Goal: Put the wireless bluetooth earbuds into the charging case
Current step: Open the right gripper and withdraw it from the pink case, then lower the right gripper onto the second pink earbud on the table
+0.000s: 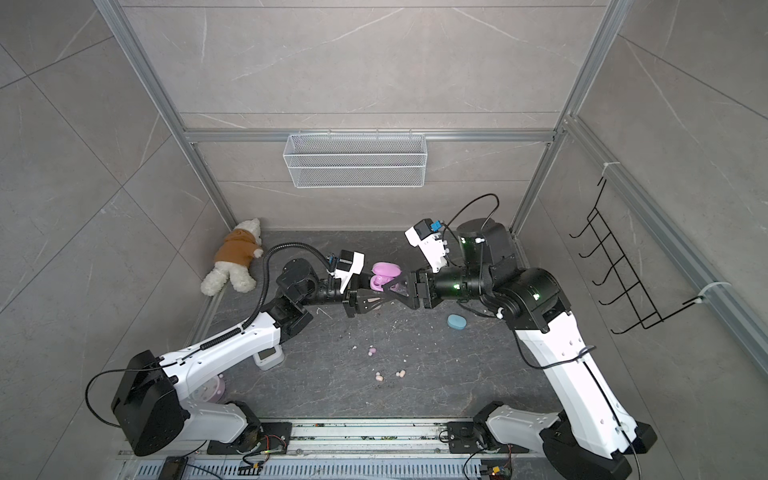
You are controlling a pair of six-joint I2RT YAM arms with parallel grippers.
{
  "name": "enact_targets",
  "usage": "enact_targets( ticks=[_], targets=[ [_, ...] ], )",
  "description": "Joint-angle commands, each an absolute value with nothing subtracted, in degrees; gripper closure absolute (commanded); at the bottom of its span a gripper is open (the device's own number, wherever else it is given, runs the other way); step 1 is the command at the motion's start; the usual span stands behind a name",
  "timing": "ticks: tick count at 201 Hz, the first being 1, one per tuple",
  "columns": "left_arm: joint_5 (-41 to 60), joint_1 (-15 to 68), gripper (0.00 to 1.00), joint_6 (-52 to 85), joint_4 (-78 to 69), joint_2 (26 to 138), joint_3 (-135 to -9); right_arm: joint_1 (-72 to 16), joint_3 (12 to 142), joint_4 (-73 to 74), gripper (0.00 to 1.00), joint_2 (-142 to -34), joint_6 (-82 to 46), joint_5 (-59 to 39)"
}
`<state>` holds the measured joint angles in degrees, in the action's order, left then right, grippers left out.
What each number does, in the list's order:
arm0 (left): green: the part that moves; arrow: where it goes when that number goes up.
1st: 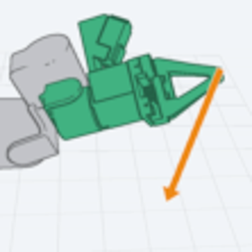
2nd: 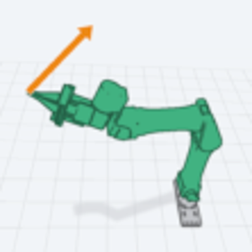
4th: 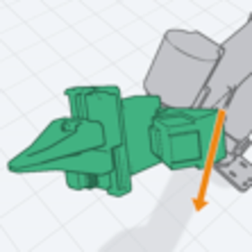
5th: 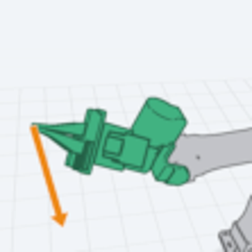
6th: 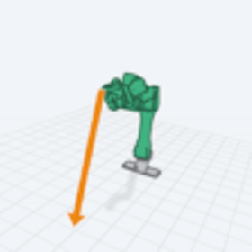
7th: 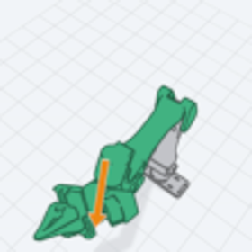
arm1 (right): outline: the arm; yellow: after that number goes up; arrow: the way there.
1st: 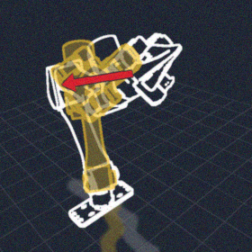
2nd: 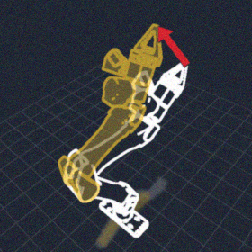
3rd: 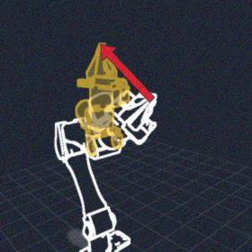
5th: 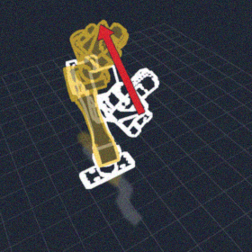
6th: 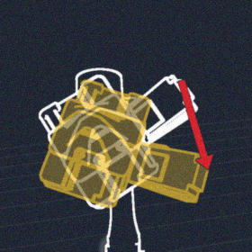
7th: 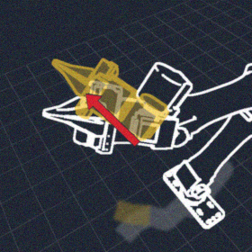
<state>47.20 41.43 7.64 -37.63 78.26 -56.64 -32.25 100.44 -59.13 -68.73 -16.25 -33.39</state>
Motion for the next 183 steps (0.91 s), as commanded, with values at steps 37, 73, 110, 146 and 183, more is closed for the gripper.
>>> enact_targets(
  ticks=[37, 73, 110, 146, 183],
  targets=[
    [41.31, 33.97, 0.97, 6.52, -38.77, 72.77, -51.94, -33.03, 90.77, -62.05, 0.33, -63.73, -15.82, -33.47],
    [37.58, 31.25, 0.97, 4.08, -35.80, 69.17, -50.24, -35.16, 76.28, -53.94, 0.34, -63.50, -18.76, -26.26],
    [34.89, 29.01, 0.97, 3.37, -33.39, 65.25, -48.67, -39.79, 65.11, -40.74, 0.33, -69.56, -27.71, -21.41],
    [33.49, 28.67, 0.97, 2.22, -30.15, 62.55, -47.73, -42.50, 59.05, -32.50, 0.38, -80.04, -39.58, -20.73],
    [32.69, 28.64, 0.97, 1.61, -28.62, 60.67, -47.32, -45.99, 59.16, -30.04, 0.41, -88.68, -47.89, -17.80]
  ],
)
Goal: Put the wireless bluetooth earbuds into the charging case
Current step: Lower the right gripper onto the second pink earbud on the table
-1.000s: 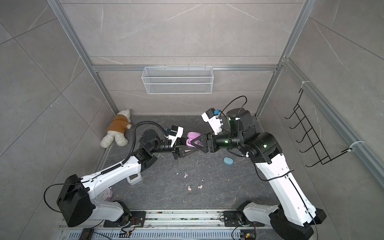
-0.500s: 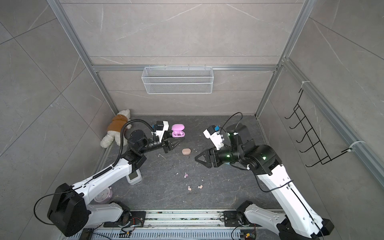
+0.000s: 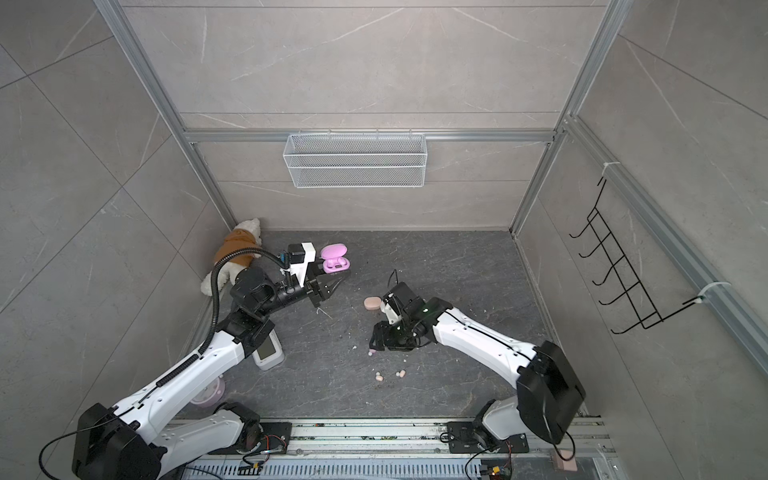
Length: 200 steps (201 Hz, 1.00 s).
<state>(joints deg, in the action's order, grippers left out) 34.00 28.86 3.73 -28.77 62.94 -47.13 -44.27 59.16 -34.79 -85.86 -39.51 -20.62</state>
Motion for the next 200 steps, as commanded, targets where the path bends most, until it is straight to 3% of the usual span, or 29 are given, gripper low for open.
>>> enact_targets(
  ticks=[1, 68, 200],
  targets=[
    [32.69, 28.65, 0.97, 1.55, -28.62, 60.59, -47.35, -46.02, 59.15, -29.96, 0.41, -88.81, -47.99, -17.78],
    [31.66, 28.65, 0.97, 1.67, -28.88, 59.23, -46.24, -46.34, 57.48, -22.92, 0.41, -97.34, -56.65, -17.76],
    [32.43, 28.64, 0.97, 2.26, -29.54, 60.03, -45.97, -46.47, 64.27, -24.35, 0.41, -105.50, -54.60, -16.36]
  ],
)
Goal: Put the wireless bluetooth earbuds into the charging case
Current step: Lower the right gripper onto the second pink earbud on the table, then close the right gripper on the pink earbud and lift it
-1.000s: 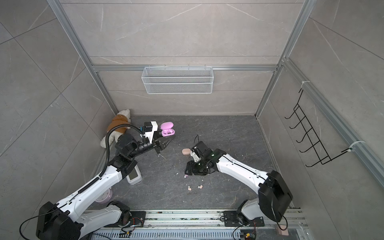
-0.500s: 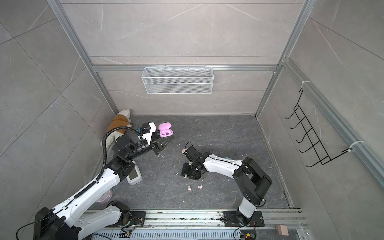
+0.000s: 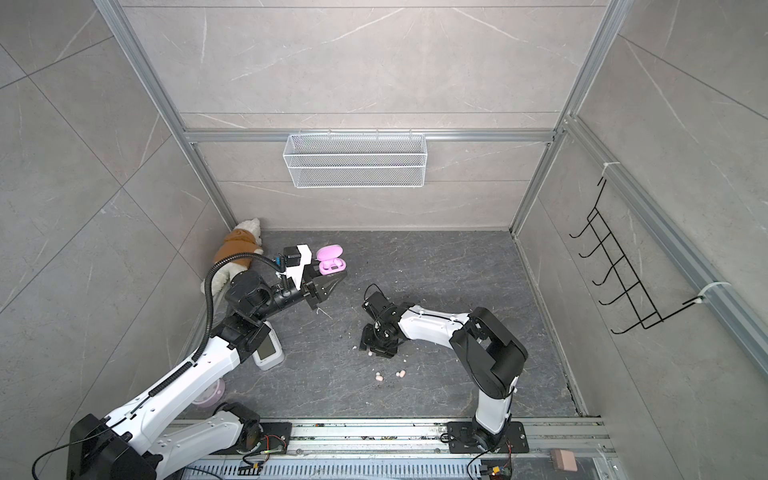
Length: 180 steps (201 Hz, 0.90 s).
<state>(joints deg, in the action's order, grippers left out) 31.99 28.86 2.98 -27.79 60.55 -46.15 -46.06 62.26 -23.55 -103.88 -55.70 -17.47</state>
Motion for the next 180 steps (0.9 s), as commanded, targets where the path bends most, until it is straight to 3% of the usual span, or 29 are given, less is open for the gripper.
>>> enact_targets(
  ticks=[1, 81, 125, 180],
  targets=[
    [32.43, 28.60, 0.97, 2.28, -29.58, 60.07, -45.97, -46.44, 64.30, -24.35, 0.41, -105.53, -54.59, -16.36],
    [32.40, 28.62, 0.98, 2.38, -29.73, 60.15, -45.90, -46.47, 69.73, -28.96, 0.42, -108.88, -50.80, -14.99],
    [32.30, 28.60, 0.98, 2.54, -29.76, 59.64, -45.79, -47.04, 74.56, -38.01, 0.45, -110.19, -45.61, -9.14],
    [32.41, 28.59, 0.98, 2.46, -29.53, 59.46, -45.86, -48.82, 78.20, -40.76, 0.58, -113.05, -43.51, -7.66]
  ],
)
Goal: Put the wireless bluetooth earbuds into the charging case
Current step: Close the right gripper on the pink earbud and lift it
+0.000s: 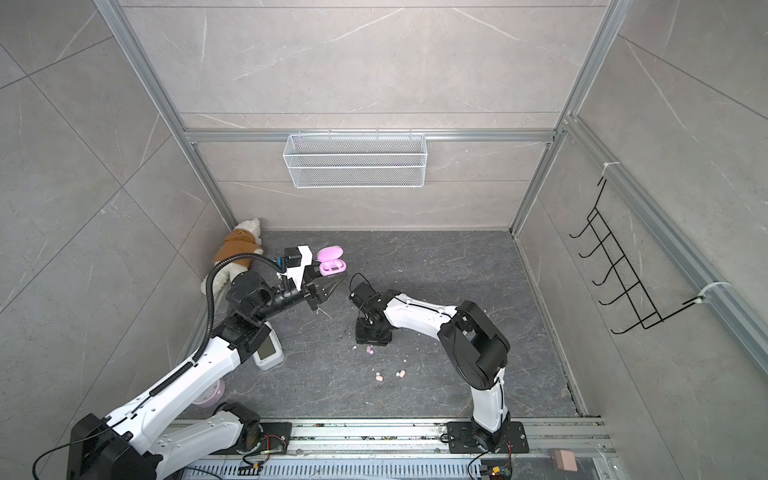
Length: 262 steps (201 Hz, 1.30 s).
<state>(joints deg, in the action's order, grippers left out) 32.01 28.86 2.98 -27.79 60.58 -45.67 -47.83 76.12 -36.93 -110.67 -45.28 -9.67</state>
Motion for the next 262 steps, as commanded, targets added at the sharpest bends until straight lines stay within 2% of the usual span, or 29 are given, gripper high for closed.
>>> enact_targets(
  ticks=[1, 133, 164, 262],
  targets=[
    [32.38, 28.58, 0.98, 2.46, -29.49, 59.48, -45.87, -48.84, 78.26, -40.77, 0.58, -113.08, -43.51, -7.65],
    [32.08, 28.65, 0.98, 2.37, -29.17, 58.45, -45.50, -49.65, 79.69, -42.19, 0.76, -116.98, -42.63, -6.94],
    [32.07, 28.65, 0.98, 2.28, -28.83, 58.18, -45.46, -49.75, 79.63, -42.62, 0.85, -116.68, -42.47, -6.27],
    [33.32, 28.71, 0.98, 2.79, -28.91, 59.77, -46.56, -49.67, 74.65, -42.56, 0.87, -104.68, -44.15, -2.15]
  ],
)
